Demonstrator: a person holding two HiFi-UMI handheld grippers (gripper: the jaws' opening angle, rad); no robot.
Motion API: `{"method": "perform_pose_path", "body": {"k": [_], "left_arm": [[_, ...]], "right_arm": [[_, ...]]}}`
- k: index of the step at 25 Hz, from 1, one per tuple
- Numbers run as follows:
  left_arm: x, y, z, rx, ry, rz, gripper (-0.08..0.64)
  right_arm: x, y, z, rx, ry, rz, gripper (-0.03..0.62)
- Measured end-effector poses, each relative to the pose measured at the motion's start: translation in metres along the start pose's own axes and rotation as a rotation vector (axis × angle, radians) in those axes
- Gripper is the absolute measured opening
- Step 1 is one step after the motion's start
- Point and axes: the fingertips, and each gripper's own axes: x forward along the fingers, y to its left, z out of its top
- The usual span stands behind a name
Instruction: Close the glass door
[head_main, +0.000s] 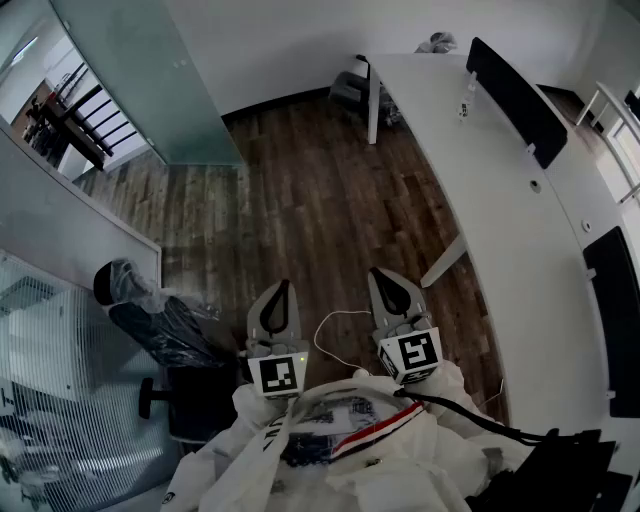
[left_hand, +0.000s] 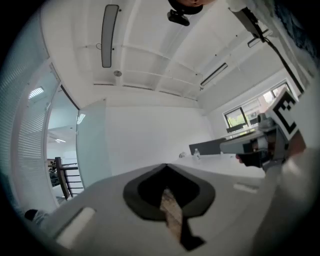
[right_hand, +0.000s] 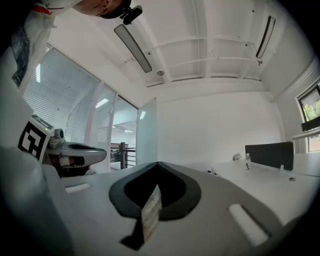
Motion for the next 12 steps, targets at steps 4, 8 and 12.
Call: {"method": "perform_pose_path", "body": {"k": [4,8,12], "left_arm": [[0.009,-0.004,-0.004,0.002,0.015,0.0,0.003],[0.017,-0.011,-0.011,-0.002,0.025,-0.006,0.003],[0.028,-0.017,-0.015,0.005,0.029,-0.003,0.003]], "right_arm": [[0.004,-0.003,0.0,0.025,-0.003,0.015,0.006],[0.004,-0.018,-0.011,0.065,0.0,-0.005,0.006],[0.005,-0.032,-0.015,0.083,-0.013,-0.003,0.006]]}}
